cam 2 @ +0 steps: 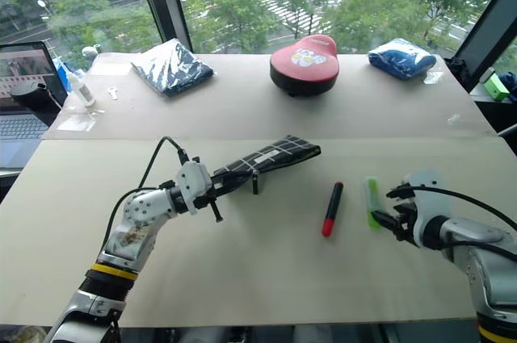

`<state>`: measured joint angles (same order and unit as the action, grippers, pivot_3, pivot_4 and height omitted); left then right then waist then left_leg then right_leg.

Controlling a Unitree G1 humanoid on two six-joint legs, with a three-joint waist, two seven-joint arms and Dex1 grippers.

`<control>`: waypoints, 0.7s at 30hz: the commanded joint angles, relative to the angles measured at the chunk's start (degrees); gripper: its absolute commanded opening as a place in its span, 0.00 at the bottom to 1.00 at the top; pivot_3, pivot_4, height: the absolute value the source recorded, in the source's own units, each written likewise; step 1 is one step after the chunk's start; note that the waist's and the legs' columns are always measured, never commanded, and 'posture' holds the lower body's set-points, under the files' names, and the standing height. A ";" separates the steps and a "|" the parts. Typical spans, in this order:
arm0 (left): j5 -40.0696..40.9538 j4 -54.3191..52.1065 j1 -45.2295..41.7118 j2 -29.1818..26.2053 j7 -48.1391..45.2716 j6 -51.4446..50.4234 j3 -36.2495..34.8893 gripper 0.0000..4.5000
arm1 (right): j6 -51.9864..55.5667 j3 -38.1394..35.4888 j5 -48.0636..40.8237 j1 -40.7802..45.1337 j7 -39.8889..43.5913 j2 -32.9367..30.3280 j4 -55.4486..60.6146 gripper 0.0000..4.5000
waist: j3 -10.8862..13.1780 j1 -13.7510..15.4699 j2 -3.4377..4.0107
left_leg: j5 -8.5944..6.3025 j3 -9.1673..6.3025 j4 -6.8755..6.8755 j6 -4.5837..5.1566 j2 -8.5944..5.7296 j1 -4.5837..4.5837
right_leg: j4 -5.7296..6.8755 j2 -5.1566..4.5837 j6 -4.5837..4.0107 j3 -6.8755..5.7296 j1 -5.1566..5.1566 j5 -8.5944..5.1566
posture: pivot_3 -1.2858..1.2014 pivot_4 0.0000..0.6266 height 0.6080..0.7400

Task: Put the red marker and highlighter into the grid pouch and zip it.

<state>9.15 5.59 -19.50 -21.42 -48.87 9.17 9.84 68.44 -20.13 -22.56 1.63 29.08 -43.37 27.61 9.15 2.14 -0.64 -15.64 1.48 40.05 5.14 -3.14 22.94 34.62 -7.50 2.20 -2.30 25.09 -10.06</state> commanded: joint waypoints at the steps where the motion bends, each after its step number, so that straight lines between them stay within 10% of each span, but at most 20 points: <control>1: 0.51 -0.55 -0.78 0.59 -0.44 1.71 -0.07 0.00 | 0.88 0.39 1.25 1.02 -3.10 1.33 -1.10 0.67 | 0.00 0.00 0.00 | 0.00 0.00 0.02 0.00 0.00 0.00 | 0.00 0.01 0.00 -0.01 -0.01 0.00 | 0.52 0.24 1.00; 14: 0.32 -0.95 -0.23 0.56 0.10 1.98 -0.53 0.00 | -4.29 8.47 4.76 4.15 -4.71 0.90 -8.91 0.67 | -0.10 -0.60 -0.20 | -0.02 0.00 0.12 0.05 0.00 -0.19 | 0.00 0.06 0.02 -0.01 -0.25 0.00 | 0.52 0.24 1.00; 21: 0.18 -2.25 0.44 0.26 0.98 1.53 -0.93 0.00 | -8.45 8.77 6.53 3.99 -4.96 0.11 -12.41 0.23 | -0.10 -0.71 -0.21 | -0.13 -0.04 0.11 0.21 0.05 -0.69 | -0.42 0.07 0.16 -0.04 -0.93 -0.02 | 0.52 0.24 1.00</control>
<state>9.12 5.58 -19.17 -21.08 -48.53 9.89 9.86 60.65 -11.82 -18.32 6.31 24.94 -42.18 17.47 9.04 1.43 -0.86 -15.78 1.44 40.17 5.37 -3.10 22.25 34.15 -7.44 2.40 -2.34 24.15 -10.04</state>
